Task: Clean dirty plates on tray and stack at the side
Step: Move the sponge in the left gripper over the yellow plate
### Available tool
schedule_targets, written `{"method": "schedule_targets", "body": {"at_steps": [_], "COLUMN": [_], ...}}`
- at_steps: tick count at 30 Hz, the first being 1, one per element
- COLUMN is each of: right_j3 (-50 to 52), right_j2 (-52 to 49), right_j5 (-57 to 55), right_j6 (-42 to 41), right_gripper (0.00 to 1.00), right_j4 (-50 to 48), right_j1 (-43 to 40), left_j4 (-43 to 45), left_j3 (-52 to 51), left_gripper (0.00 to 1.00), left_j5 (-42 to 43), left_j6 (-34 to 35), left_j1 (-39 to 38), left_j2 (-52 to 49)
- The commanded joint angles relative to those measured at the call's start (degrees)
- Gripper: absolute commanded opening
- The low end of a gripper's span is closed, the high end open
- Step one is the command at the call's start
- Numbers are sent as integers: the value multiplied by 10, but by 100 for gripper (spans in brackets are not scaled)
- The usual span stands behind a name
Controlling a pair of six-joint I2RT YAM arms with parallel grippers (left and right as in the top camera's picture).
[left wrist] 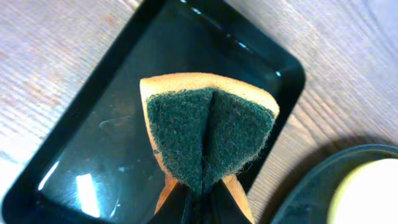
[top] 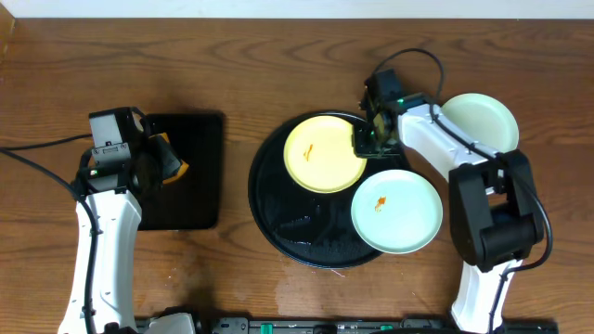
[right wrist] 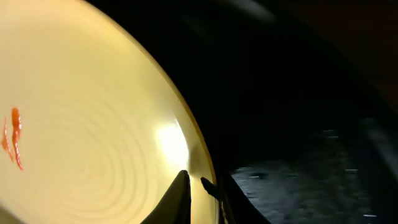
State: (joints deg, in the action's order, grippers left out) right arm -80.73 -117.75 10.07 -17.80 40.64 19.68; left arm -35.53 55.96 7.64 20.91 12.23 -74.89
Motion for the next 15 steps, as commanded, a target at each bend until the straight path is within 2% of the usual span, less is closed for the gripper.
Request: {"method": "schedule_targets", "body": {"at_steps": [1, 6, 7, 8, 9, 12, 15], "right_j3": [4, 4, 4, 4, 4, 4, 4], "right_j2": [-4, -5, -7, -11, -15, -31, -41], "right_j5": [-10, -13, -16, -19, -23, -26, -15], "right_j6": [-2, -2, -2, -2, -2, -21, -30], "right_gripper": [13, 7, 9, 21, 25, 25, 20], "right_j4": [-1, -4, -4, -4, -4, -5, -6], "right_j1": [40, 67, 71, 75, 76, 76, 72], "left_j4": [13, 24, 24, 24, 24, 24, 24], "left_j3": [-3, -3, -3, -3, -3, -3, -3], "left_gripper": [7, 8, 7, 8, 8, 8, 8], "left_j5": [66, 168, 175, 179, 179, 179, 179], "left_j6": [-28, -61, -61, -61, -61, -61, -61], "left_j1": [2, 2, 2, 2, 2, 2, 2], "left_j2": [-3, -3, -3, -3, -3, -3, -3]}}
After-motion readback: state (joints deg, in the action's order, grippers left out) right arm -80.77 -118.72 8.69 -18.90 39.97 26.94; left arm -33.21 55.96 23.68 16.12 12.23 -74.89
